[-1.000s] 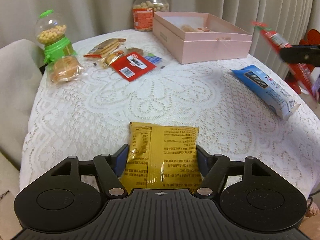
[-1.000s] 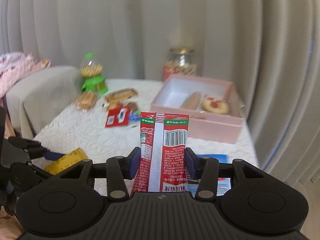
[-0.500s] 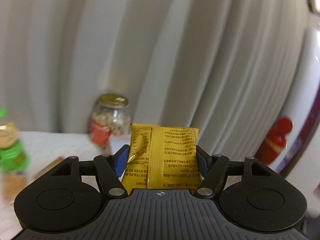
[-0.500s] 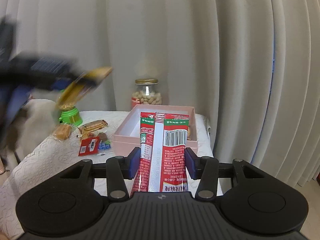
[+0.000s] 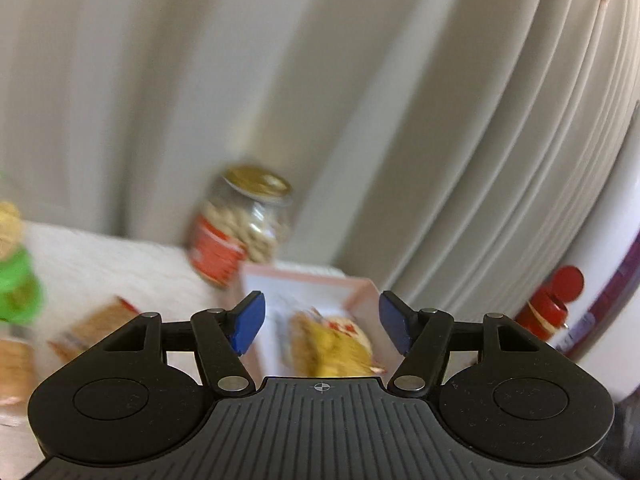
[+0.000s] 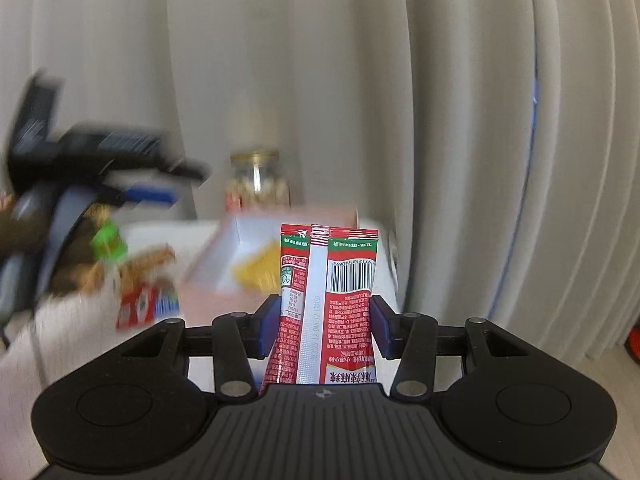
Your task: Organize snacks
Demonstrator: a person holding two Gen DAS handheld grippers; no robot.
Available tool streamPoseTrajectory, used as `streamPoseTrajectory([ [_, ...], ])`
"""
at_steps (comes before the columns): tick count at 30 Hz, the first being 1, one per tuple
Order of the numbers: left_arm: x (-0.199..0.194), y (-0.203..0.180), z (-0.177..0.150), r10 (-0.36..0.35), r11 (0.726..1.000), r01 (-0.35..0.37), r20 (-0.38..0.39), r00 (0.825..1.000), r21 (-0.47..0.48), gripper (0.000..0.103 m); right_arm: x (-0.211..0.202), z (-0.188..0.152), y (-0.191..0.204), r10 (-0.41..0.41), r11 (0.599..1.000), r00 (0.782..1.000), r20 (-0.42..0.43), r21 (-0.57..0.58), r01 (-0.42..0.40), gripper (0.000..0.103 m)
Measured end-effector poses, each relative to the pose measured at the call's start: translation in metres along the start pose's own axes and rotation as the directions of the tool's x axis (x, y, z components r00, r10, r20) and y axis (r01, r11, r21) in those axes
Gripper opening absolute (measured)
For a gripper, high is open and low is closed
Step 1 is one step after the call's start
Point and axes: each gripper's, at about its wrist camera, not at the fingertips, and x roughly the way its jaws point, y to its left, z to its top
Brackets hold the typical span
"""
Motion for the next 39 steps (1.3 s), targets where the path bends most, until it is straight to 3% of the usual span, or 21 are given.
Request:
streamPoseTrajectory([
  [3,-0.024,0.02,0.006,0.004,0.998,-0.003,0.021,1.0,-0.061,0.069,0.025,0.064,0.005,0.022,1.0,1.0,0.005,-0.002,-0.022,0.048],
  [4,-0.029,0.027,0.007,0.011,0.996,-0.009,0.014,1.0,-0.083,0.069,0.037,0.087,0.006,0.025,1.0,1.0,-0.014,0.004,-0.025,0.052],
  [6,-0.038,0.045,0.003,0.062,0.99,-0.063,-0.007,0.998,-0.129,0.069,0.067,0.126,0.011,-0.004,1.0,0.998,-0.064,0.01,0.005,0.07],
  [7,-0.042,0.053,-0.001,0.092,0.986,-0.093,-0.015,0.996,-0.142,0.069,0.081,0.139,0.014,-0.037,0.999,0.996,-0.082,0.004,0.038,0.075],
  [10,-0.058,0.083,-0.019,0.17,0.973,-0.172,-0.032,0.985,-0.154,0.069,0.105,0.154,0.02,-0.094,0.996,0.988,-0.121,-0.018,0.093,0.075],
  [14,-0.08,0.126,-0.04,0.286,0.938,-0.287,-0.033,0.958,-0.196,0.069,0.12,0.138,0.033,-0.02,1.0,0.982,-0.186,0.01,0.023,0.075],
  [17,-0.091,0.147,-0.051,0.355,0.905,-0.349,-0.022,0.935,-0.242,0.069,0.141,0.121,0.056,0.028,1.0,0.964,-0.266,0.004,-0.028,0.075],
  [22,-0.099,0.145,-0.069,0.37,0.917,-0.37,-0.032,0.929,-0.148,0.069,0.177,0.091,0.119,0.181,0.983,0.905,-0.385,0.04,-0.18,0.075],
  [25,-0.102,0.138,-0.079,0.36,0.929,-0.363,-0.05,0.932,-0.078,0.069,0.204,0.076,0.161,0.222,0.974,0.866,-0.449,0.055,-0.221,0.075],
  [31,-0.103,0.141,-0.106,0.352,0.934,-0.351,0.001,0.936,-0.068,0.068,0.272,0.049,0.217,0.251,0.965,0.79,-0.559,0.213,-0.155,0.075],
  [34,-0.101,0.148,-0.12,0.337,0.936,-0.329,0.046,0.94,-0.124,0.068,0.303,0.038,0.237,0.236,0.96,0.777,-0.583,0.262,-0.096,0.075],
  [37,-0.09,0.155,-0.133,0.315,0.941,-0.311,0.012,0.949,-0.136,0.067,0.325,0.035,0.262,0.18,0.979,0.773,-0.608,0.191,-0.078,0.075],
  [39,-0.086,0.156,-0.136,0.331,0.937,-0.33,-0.013,0.944,-0.117,0.059,0.33,0.035,0.279,0.134,0.99,0.781,-0.61,0.119,-0.077,0.075],
])
